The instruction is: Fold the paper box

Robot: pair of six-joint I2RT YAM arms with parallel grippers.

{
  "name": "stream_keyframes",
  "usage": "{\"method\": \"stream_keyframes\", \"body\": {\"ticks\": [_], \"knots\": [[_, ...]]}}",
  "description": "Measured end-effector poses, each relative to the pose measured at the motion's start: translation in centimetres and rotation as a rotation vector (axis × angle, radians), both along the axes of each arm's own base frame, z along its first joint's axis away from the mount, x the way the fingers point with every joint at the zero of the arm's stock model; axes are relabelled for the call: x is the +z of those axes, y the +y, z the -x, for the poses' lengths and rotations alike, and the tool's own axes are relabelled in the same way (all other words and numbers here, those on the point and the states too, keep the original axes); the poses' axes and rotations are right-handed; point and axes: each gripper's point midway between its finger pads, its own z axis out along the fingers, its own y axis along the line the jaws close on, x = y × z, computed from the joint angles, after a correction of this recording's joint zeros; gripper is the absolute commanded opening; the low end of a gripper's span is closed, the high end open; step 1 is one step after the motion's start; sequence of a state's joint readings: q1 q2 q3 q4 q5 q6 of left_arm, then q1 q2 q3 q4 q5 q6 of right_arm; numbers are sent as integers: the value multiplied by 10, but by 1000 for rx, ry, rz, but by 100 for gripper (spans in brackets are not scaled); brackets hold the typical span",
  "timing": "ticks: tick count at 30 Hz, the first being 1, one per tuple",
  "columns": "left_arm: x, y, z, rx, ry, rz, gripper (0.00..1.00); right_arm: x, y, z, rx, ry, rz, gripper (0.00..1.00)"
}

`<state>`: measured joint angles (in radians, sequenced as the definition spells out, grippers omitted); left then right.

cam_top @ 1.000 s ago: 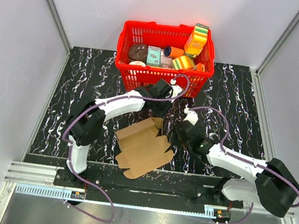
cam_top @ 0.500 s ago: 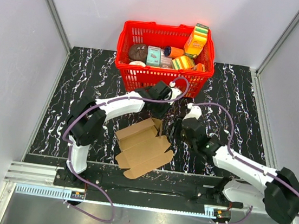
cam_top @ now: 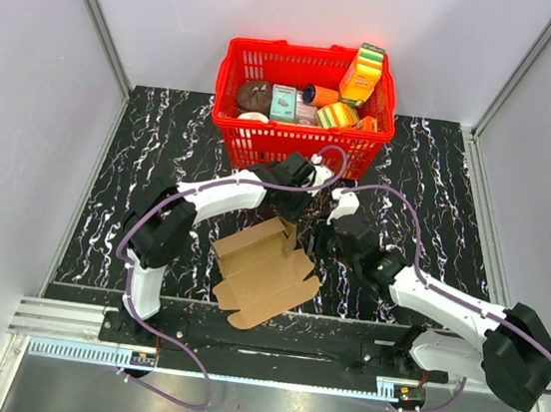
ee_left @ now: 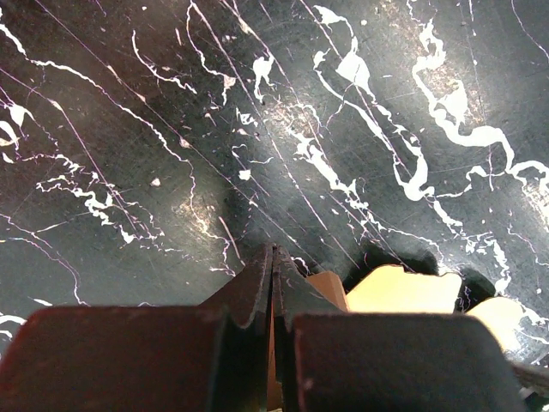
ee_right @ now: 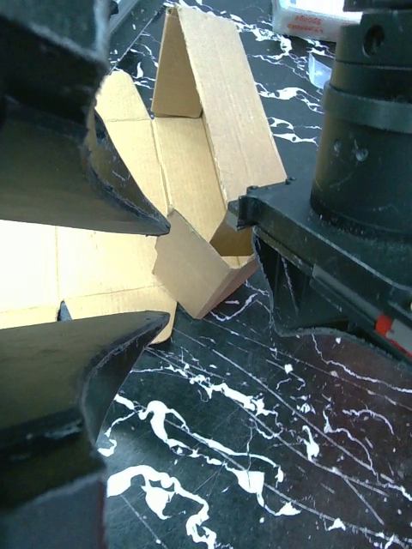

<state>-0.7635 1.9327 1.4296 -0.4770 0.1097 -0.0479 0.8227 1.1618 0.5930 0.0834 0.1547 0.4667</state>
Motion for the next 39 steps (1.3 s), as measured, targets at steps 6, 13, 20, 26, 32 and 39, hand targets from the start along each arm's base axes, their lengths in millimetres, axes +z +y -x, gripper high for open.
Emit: {"method": "stream_keyframes", "body": {"ticks": [6,13,20,26,32,39], "knots": [[0,-1,1,-13,-1,0,0,-5,8,0,71,-22,29,51],[0,-2,3,-33,4,6,0,-18,9,-2,143,-89,93,63],[0,-3,6,-44,15,10,0,-33,-1,-7,161,-126,139,66],[0,-2,7,-61,16,5,0,-46,2,-13,185,-129,140,65],[6,-2,7,-71,17,-5,0,-58,10,-12,231,-120,118,60],[14,-5,3,-76,2,4,0,-56,21,-12,271,-138,80,58]]}}
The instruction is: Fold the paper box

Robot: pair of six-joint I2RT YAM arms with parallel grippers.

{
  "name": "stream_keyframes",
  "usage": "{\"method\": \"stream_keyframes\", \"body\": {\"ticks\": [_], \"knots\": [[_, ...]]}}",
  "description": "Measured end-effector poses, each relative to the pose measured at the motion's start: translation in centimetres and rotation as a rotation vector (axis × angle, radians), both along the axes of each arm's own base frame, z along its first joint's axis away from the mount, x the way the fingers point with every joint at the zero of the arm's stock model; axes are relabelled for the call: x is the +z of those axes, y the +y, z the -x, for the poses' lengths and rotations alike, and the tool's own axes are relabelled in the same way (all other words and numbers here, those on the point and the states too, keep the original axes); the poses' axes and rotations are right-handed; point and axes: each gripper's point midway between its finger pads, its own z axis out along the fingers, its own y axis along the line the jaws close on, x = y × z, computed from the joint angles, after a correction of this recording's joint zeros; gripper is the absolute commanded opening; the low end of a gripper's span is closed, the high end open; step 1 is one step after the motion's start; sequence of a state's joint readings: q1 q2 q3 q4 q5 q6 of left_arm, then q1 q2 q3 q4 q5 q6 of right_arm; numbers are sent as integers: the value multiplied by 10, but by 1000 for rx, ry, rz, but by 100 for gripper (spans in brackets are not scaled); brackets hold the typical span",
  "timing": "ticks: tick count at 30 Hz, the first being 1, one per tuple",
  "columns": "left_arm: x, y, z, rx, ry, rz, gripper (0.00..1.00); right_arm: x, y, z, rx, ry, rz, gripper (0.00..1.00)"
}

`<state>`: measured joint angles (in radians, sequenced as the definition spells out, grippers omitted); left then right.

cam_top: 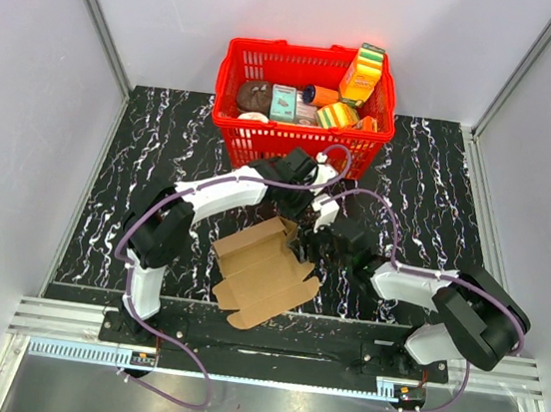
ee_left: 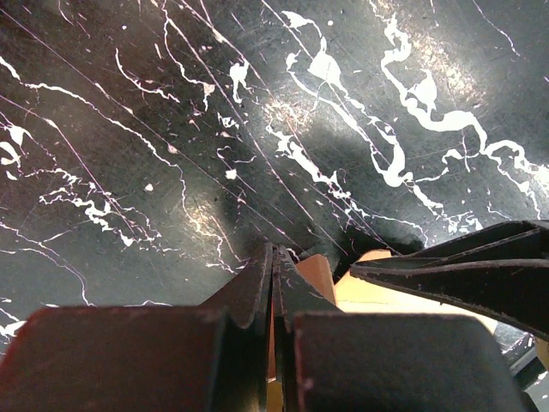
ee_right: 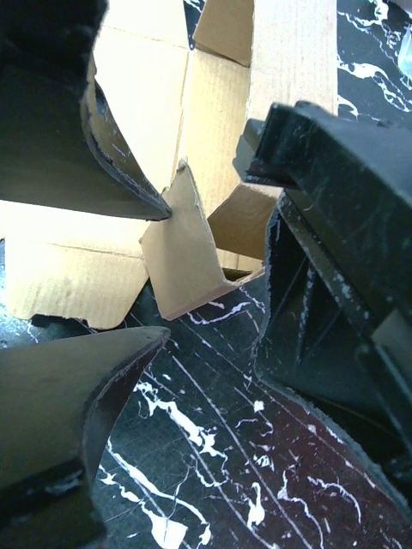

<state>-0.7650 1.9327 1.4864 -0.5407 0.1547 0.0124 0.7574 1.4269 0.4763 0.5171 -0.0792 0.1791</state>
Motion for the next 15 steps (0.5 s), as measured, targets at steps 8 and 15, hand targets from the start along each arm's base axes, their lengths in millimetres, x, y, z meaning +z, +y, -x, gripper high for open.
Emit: {"method": "stream_keyframes", "body": {"ticks": [8,15], "knots": [[2,1,-1,-5,1,-15,2,-3,5,-1,19,-2,-12,58],[23,-4,-20,19,-56,-5,6,-1,8,0,37,-2,-25,58]]}}
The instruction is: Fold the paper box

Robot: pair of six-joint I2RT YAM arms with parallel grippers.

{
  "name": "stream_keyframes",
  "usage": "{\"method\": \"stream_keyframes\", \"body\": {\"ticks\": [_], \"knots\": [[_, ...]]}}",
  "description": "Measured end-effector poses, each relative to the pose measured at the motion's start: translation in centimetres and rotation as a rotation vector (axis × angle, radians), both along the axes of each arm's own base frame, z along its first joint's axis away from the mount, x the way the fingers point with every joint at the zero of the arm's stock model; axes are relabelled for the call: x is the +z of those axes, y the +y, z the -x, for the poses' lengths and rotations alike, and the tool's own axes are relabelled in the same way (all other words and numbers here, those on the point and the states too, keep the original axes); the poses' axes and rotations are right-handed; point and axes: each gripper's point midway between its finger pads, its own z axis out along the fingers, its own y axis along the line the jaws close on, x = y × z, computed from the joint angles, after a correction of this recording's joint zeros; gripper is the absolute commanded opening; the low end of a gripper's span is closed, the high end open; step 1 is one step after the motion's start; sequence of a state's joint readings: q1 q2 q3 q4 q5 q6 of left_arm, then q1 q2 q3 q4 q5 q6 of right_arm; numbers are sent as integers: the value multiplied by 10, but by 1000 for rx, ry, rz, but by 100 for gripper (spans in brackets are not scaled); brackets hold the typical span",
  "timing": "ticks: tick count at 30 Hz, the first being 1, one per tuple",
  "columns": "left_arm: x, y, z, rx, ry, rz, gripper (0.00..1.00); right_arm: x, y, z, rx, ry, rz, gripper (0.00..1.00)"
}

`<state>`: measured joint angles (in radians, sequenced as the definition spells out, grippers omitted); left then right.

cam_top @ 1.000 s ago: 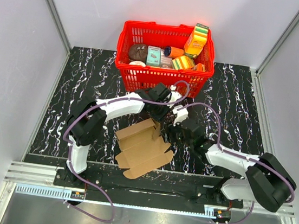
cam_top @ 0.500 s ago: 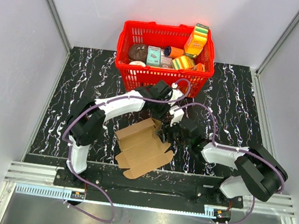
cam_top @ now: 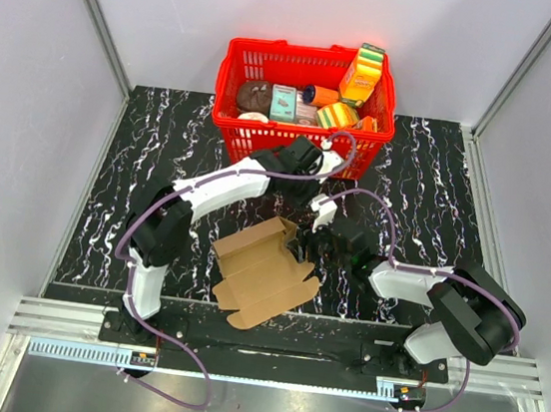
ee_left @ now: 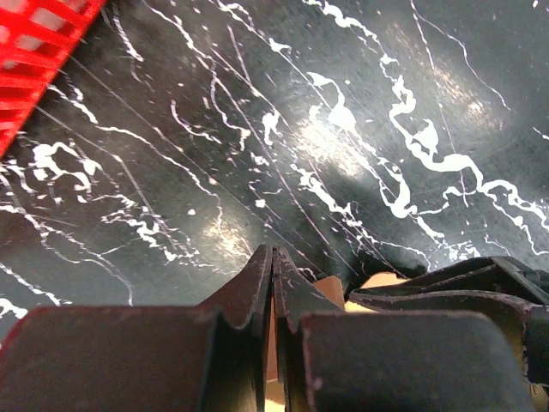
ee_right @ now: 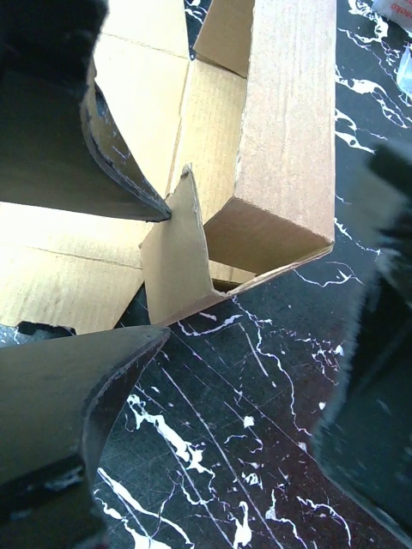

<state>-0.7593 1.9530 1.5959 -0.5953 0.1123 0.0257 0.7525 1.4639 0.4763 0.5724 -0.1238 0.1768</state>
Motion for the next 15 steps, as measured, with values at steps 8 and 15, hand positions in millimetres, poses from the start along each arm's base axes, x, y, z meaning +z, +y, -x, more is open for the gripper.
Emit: {"method": "stream_keyframes", "body": {"ticks": [8,15], "knots": [[28,25,-26,104,-79,6,4,2,1,-1,2,-7,-10,57],[61,93,-2,257,-143,17,0,4,3,0,10,-9,-16,57]]}}
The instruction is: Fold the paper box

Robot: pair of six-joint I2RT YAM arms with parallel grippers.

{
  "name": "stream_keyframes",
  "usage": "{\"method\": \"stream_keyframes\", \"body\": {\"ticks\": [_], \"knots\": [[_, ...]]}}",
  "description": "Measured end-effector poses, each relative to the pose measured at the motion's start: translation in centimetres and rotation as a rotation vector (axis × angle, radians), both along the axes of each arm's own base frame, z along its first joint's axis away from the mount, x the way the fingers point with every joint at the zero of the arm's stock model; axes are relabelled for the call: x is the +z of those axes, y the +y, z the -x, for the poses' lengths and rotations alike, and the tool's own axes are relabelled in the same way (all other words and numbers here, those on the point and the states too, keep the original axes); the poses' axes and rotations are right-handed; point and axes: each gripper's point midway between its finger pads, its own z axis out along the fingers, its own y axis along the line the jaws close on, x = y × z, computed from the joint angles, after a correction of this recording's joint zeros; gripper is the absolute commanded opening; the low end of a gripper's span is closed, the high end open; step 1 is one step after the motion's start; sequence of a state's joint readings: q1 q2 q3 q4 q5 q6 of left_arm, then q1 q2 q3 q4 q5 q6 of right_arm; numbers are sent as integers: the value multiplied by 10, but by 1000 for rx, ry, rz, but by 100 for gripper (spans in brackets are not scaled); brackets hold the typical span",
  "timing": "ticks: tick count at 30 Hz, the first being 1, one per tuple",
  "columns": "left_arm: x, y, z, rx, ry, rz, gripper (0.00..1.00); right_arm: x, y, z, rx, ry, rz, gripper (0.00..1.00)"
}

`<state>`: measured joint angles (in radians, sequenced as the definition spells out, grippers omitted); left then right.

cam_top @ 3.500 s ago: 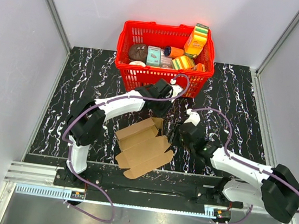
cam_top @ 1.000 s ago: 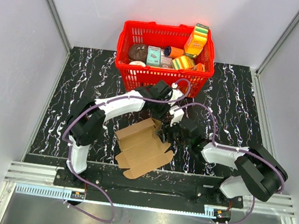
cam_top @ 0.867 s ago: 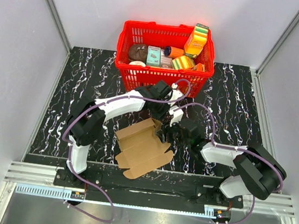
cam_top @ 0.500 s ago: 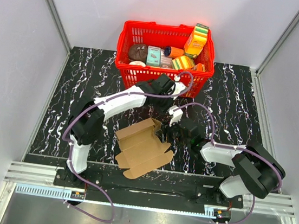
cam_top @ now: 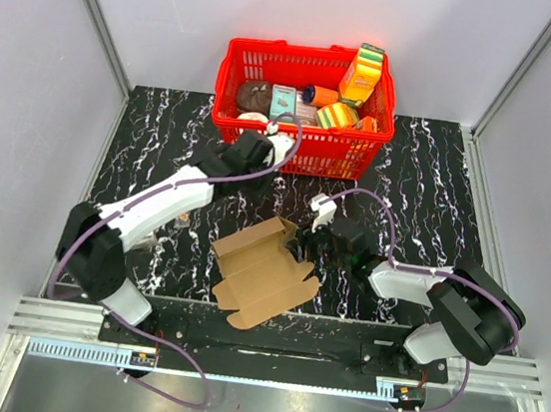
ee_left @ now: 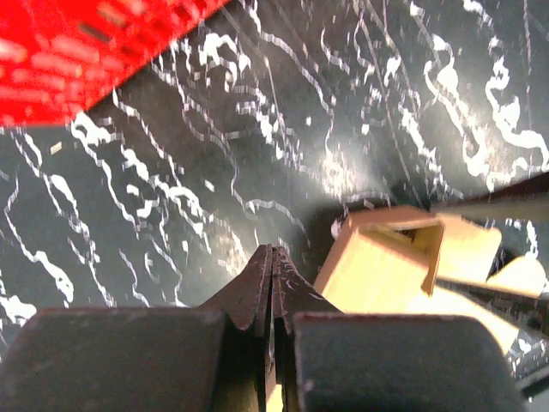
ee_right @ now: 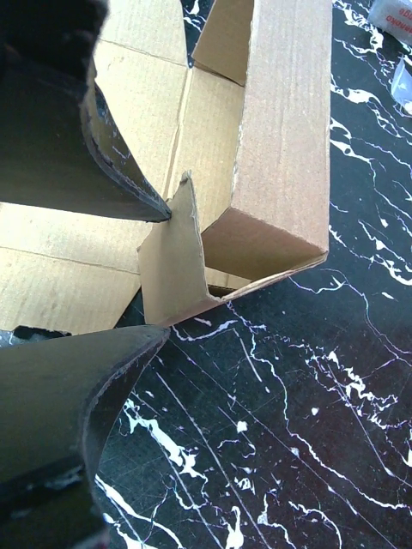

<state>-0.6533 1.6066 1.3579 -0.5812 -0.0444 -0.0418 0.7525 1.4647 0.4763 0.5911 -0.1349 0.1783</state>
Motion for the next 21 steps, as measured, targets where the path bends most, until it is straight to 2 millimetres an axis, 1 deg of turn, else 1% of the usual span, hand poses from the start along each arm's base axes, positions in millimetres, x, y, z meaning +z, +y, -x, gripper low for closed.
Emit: {"method": "stream_keyframes", "body": {"ticks": [3,6,10,14,18,21], "knots": [[-3,17,21,22,4,-2,0,0,1,1,6,1,-1,58],[-15,29,39,42,30,-12,0,0,1,1,9,0,-1,57],[-32,41,57,62,71,-17,0,0,1,1,12,-2,2,57],[-42,45,67,74,95,-7,0,0,1,2,22,-7,4,57],[-51,45,75,81,120,16,0,0,2,3,33,-12,8,57],[-55,44,80,83,134,34,0,0,2,3,38,-14,9,57]]}}
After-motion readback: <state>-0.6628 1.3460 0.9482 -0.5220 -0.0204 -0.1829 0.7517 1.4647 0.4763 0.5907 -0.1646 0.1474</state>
